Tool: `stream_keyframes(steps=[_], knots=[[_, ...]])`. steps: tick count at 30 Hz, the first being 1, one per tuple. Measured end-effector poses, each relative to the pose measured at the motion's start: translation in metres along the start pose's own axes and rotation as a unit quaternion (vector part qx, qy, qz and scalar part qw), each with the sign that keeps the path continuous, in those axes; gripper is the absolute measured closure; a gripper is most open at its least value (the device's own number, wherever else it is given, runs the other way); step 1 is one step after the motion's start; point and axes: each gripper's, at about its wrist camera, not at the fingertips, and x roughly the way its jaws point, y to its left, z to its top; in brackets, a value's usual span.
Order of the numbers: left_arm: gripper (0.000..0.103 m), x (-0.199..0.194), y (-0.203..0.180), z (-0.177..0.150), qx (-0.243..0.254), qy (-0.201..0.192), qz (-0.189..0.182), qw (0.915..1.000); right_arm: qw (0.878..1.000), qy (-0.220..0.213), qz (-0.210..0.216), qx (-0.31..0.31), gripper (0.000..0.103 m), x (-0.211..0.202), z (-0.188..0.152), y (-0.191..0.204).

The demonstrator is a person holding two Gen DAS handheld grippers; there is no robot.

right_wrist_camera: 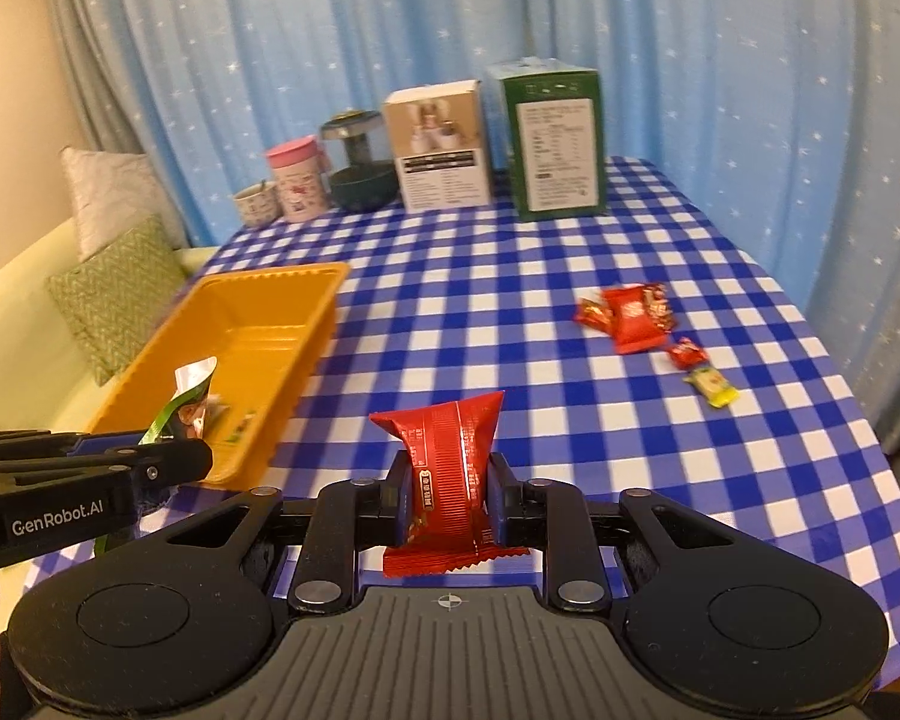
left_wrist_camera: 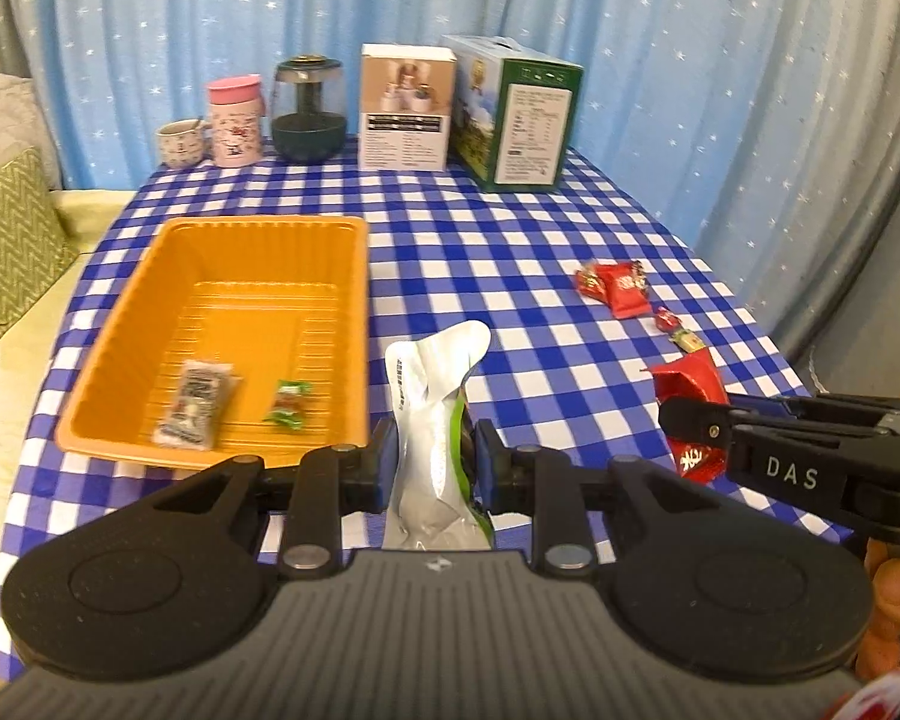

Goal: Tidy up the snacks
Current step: 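Carry the red candy with the right tool while the left tool carries the white packet over the tray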

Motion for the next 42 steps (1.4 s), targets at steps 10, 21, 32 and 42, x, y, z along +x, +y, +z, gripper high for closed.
stream_keyframes(steps=[10,21,32,42], knots=[[0.079,-0.014,0.032,-0.003,-0.018,-0.004,0.019,0.9996,0.999,0.004,0.023,-0.025,0.078,0.009,0.003,0.035],[0.079,-0.016,0.062,-0.002,-0.030,0.001,0.036,0.9989,0.998,0.018,0.044,-0.040,0.078,0.027,0.006,0.062],[0.079,-0.005,0.087,0.005,-0.034,0.007,0.048,0.9982,0.997,0.025,0.060,-0.045,0.078,0.053,0.018,0.081],[0.079,0.015,0.116,0.021,-0.023,0.012,0.053,0.9983,0.996,0.024,0.074,-0.046,0.078,0.085,0.038,0.102]])
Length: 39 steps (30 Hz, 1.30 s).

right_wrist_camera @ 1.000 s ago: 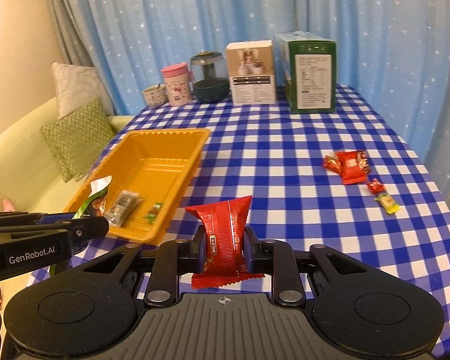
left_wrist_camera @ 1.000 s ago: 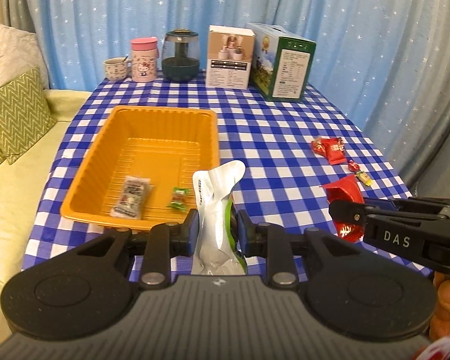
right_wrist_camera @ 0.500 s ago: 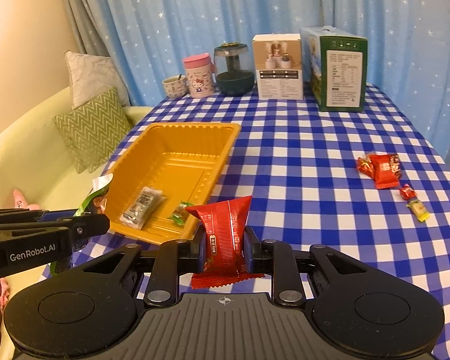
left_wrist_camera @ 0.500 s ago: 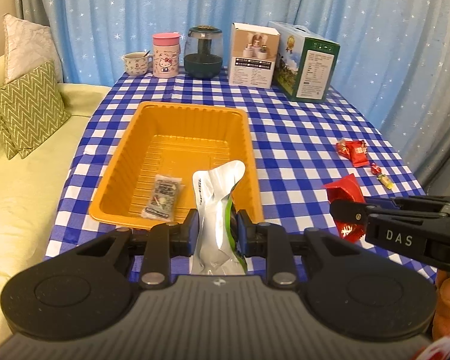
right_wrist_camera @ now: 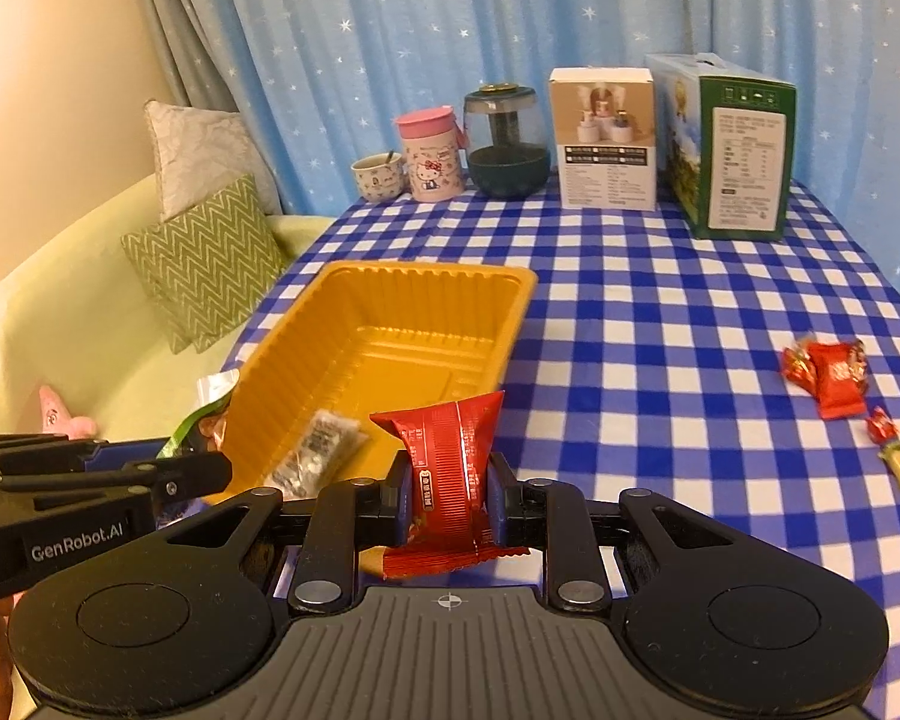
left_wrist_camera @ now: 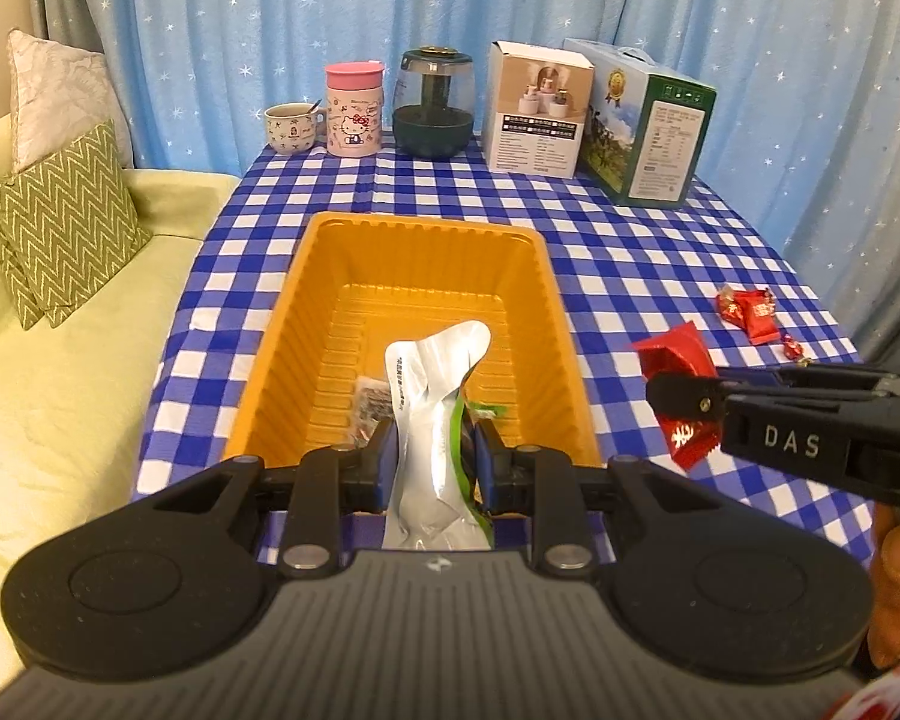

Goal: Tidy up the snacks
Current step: 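Release the red candy into the tray with the right tool while the left tool releases the white packet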

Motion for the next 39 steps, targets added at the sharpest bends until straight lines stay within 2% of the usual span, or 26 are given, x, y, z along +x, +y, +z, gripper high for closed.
stream_keyframes(steps=[12,26,30,39], knots=[[0.079,0.046,0.035,0.022,0.025,0.015,0.015,0.9995,1.000,0.002,0.014,-0.001,0.078,0.049,0.025,0.012],[0.079,0.091,0.046,0.028,0.050,0.031,0.016,0.9981,1.000,0.018,0.016,0.017,0.078,0.089,0.030,0.004],[0.074,0.093,0.049,0.027,0.048,0.030,0.018,0.9983,0.999,0.021,0.016,0.021,0.078,0.094,0.028,0.003],[0.072,0.077,0.051,0.024,0.035,0.017,0.018,0.9991,0.999,0.028,0.025,0.025,0.078,0.096,0.026,0.007]])
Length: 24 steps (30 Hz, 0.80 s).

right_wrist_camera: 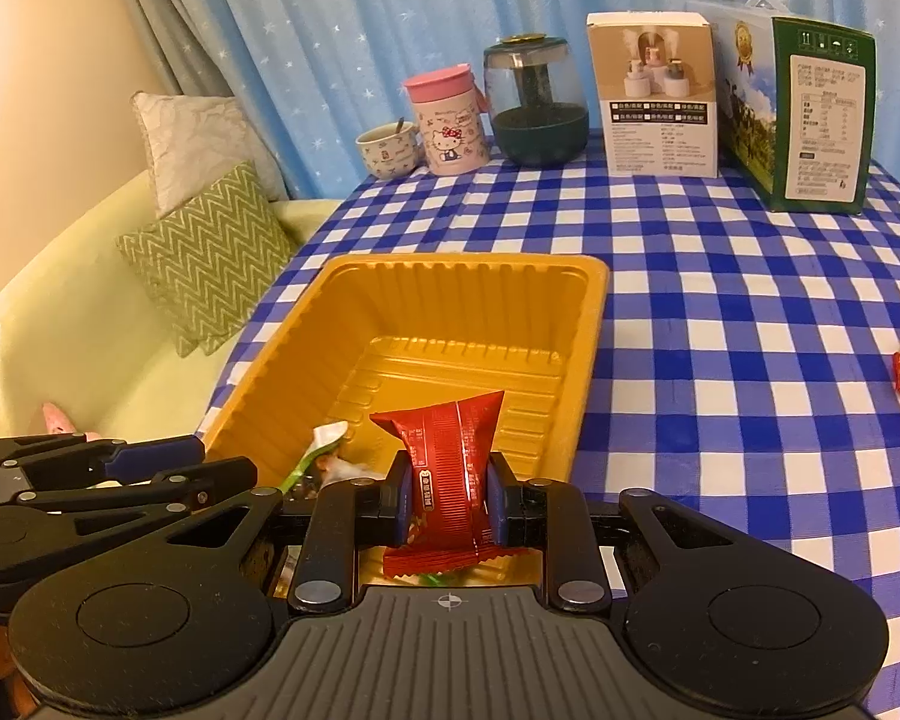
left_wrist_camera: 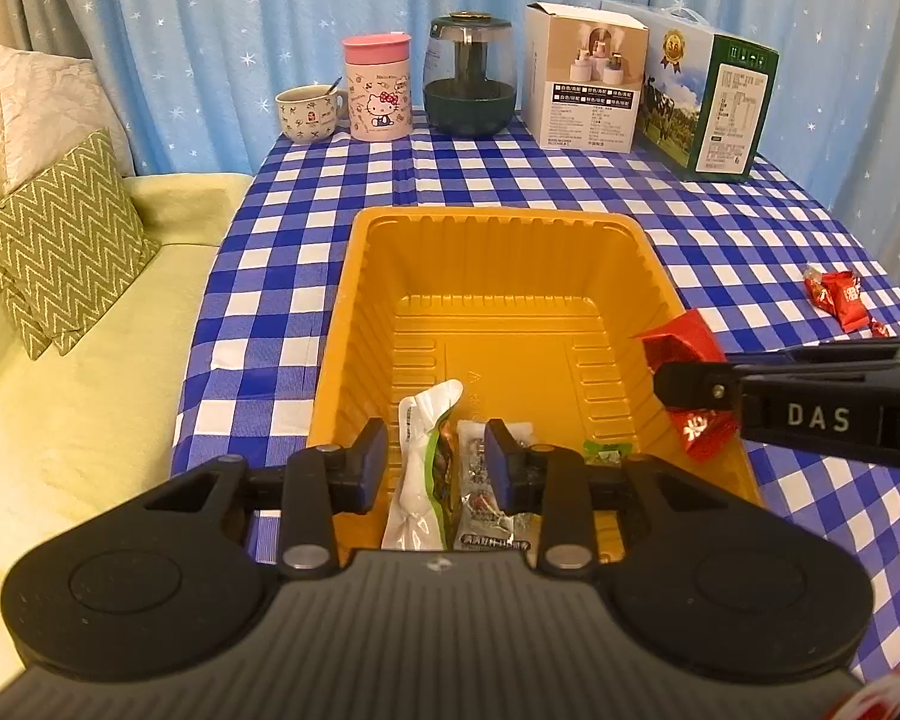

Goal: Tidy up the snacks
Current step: 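Release the red candy into the tray with the right tool while the left tool releases the white packet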

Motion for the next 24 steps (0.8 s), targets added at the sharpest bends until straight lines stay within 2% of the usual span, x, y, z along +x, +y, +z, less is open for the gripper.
stream_keyframes(steps=[8,9,11,12,15,19,24], knots=[[0.072,-0.008,0.005,-0.005,-0.013,-0.005,0.003,0.9999,1.000,-0.003,0.020,0.003,0.078,0.000,0.003,0.009],[0.071,-0.009,0.005,-0.005,-0.015,-0.005,0.003,0.9999,1.000,-0.001,0.025,0.003,0.075,0.002,0.004,0.010],[0.070,-0.011,0.006,-0.007,-0.017,-0.006,0.006,0.9998,1.000,-0.002,0.031,0.005,0.051,0.002,0.004,0.009],[0.068,-0.012,0.006,-0.008,-0.019,-0.006,0.006,0.9998,0.999,-0.007,0.030,0.008,0.034,0.000,0.004,0.008],[0.060,-0.015,0.005,-0.011,-0.022,-0.006,0.006,0.9997,0.999,-0.020,0.028,0.019,0.033,-0.008,0.003,0.003],[0.056,-0.024,0.000,-0.016,-0.030,-0.007,0.002,0.9995,0.999,-0.027,0.008,0.027,0.033,-0.024,-0.001,-0.008],[0.039,-0.040,-0.012,-0.021,-0.043,-0.014,-0.001,0.9990,0.998,-0.033,-0.021,0.051,0.033,-0.052,-0.014,-0.028]])
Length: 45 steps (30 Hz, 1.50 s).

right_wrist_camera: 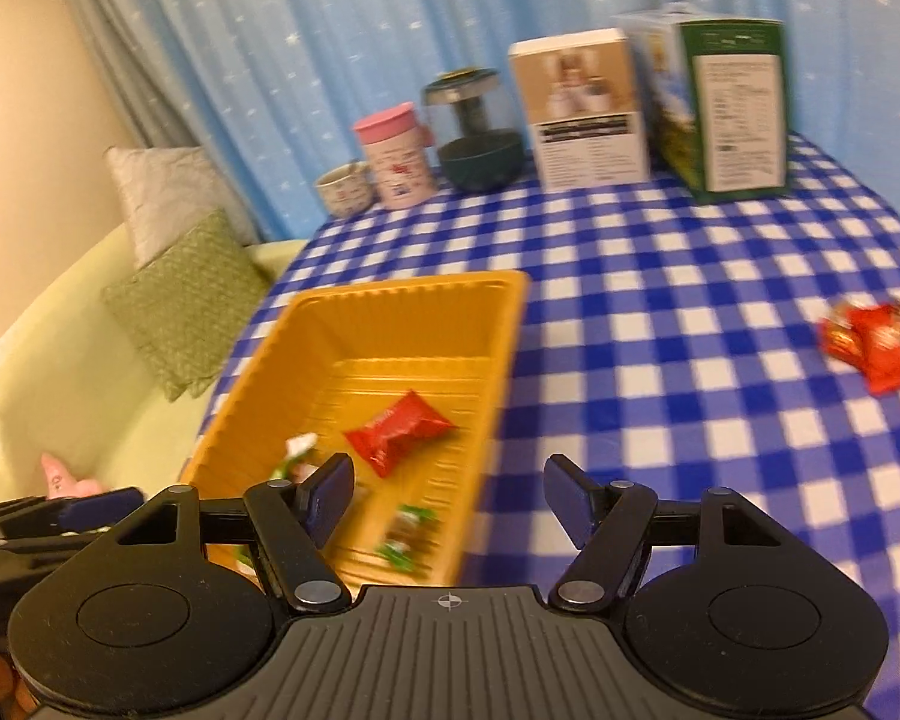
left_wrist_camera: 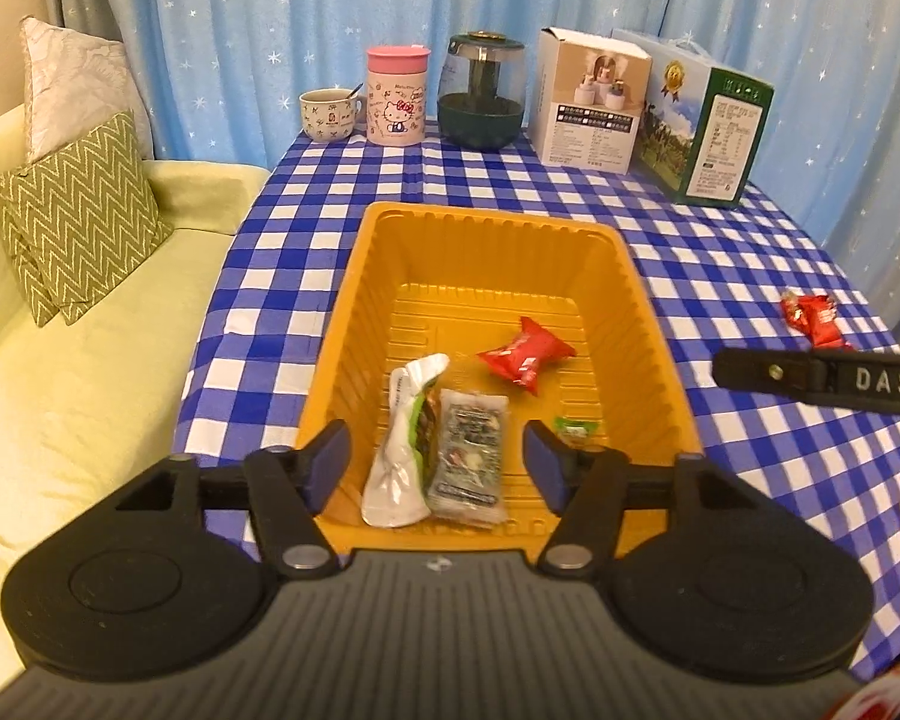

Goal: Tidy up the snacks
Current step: 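Release the red candy into the tray with the right tool while the left tool releases the white packet, then move both open tools away from the tray toward the candies on the cloth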

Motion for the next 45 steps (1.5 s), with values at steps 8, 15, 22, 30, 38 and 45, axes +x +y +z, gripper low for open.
stream_keyframes(steps=[8,15,22,30,38,45], knots=[[0.026,-0.028,-0.032,-0.007,-0.008,-0.006,-0.015,0.9998,0.999,-0.009,-0.032,0.012,0.033,-0.054,-0.015,-0.028],[0.018,-0.053,-0.062,-0.013,-0.012,-0.018,-0.030,0.9993,0.998,-0.026,-0.058,0.000,0.033,-0.098,-0.021,-0.042],[0.014,-0.071,-0.091,-0.016,-0.010,-0.033,-0.046,0.9983,0.996,-0.045,-0.071,0.010,0.033,-0.136,-0.024,-0.059],[0.013,-0.081,-0.129,-0.019,0.006,-0.044,-0.077,0.9961,0.993,-0.067,-0.092,0.023,0.033,-0.169,-0.032,-0.086],[0.013,-0.075,-0.168,-0.019,0.035,-0.039,-0.100,0.9936,0.989,-0.074,-0.119,0.052,0.032,-0.191,-0.040,-0.122],[0.012,-0.069,-0.198,-0.018,0.053,-0.038,-0.115,0.9912,0.985,-0.081,-0.134,0.066,0.032,-0.205,-0.042,-0.147]])
